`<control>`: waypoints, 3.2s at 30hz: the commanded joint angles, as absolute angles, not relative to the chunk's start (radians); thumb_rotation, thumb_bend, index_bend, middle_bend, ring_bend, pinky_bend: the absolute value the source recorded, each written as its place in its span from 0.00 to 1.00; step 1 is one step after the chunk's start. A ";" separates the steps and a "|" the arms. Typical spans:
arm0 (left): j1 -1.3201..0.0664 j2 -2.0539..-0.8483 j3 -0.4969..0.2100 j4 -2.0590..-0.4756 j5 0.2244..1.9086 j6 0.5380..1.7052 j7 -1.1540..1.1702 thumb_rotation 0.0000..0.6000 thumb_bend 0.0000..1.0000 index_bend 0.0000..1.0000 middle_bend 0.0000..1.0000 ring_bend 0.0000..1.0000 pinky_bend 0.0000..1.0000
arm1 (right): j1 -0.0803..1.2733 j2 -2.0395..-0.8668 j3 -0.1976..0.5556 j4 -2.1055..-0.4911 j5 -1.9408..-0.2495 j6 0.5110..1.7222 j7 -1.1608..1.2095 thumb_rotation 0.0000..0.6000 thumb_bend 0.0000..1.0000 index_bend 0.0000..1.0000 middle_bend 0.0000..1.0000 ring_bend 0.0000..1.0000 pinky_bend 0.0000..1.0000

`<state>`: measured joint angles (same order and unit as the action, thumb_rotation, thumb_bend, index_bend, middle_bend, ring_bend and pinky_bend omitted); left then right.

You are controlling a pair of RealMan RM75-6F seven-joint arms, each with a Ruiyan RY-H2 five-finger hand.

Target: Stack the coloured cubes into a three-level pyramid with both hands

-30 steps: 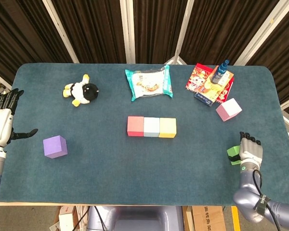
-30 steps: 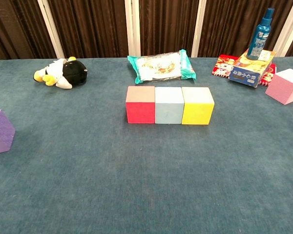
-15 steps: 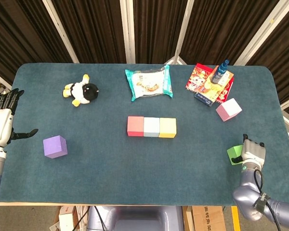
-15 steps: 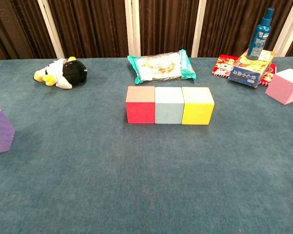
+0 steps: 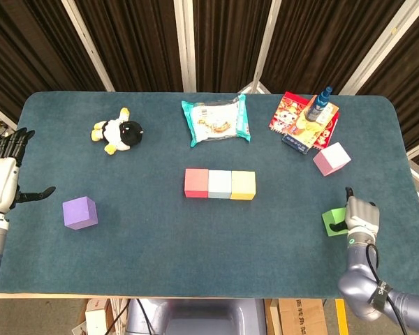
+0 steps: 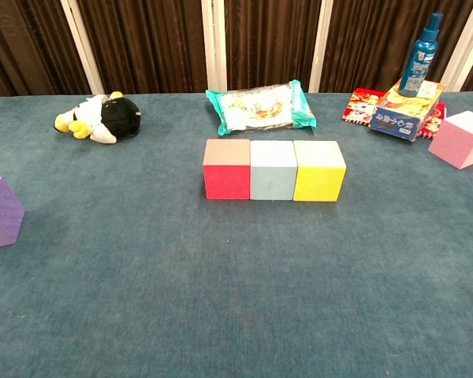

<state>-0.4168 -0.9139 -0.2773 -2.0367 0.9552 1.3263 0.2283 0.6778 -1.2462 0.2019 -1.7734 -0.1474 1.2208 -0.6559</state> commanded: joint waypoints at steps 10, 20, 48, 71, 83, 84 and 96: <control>-0.416 -0.913 -0.277 -2.038 0.959 1.327 0.228 1.00 0.08 0.00 0.00 0.00 0.00 | 0.666 -1.133 0.156 -1.707 -0.650 0.975 -0.514 1.00 0.27 0.00 0.45 0.40 0.15; -0.416 -0.913 -0.277 -2.039 0.957 1.330 0.230 1.00 0.08 0.00 0.00 0.00 0.00 | 0.728 -1.140 0.146 -1.676 -0.689 0.896 -0.537 1.00 0.27 0.00 0.45 0.40 0.15; -0.419 -0.922 -0.277 -2.029 0.944 1.328 0.236 1.00 0.08 0.00 0.00 0.00 0.00 | 0.785 -1.206 0.073 -1.496 -1.010 0.715 -0.398 1.00 0.27 0.00 0.39 0.26 0.15; -0.420 -0.928 -0.275 -2.031 0.941 1.328 0.242 1.00 0.08 0.00 0.00 0.00 0.00 | 0.741 -1.191 0.131 -1.731 -0.653 0.919 -0.361 1.00 0.27 0.00 0.09 0.09 0.01; -0.417 -0.925 -0.275 -2.041 0.949 1.331 0.237 1.00 0.08 0.00 0.00 0.00 0.00 | 0.792 -1.235 0.144 -1.824 -0.337 1.078 -0.529 1.00 0.27 0.00 0.01 0.00 0.00; -0.417 -0.924 -0.276 -2.041 0.949 1.332 0.235 1.00 0.08 0.00 0.00 0.00 0.00 | 0.799 -1.238 0.147 -1.826 -0.309 1.081 -0.539 1.00 0.27 0.00 0.00 0.00 0.00; -0.417 -0.924 -0.277 -2.038 0.944 1.326 0.230 1.00 0.08 0.00 0.00 0.00 0.00 | 0.822 -1.305 0.170 -1.766 -0.196 1.128 -0.573 1.00 0.27 0.00 0.01 0.00 0.00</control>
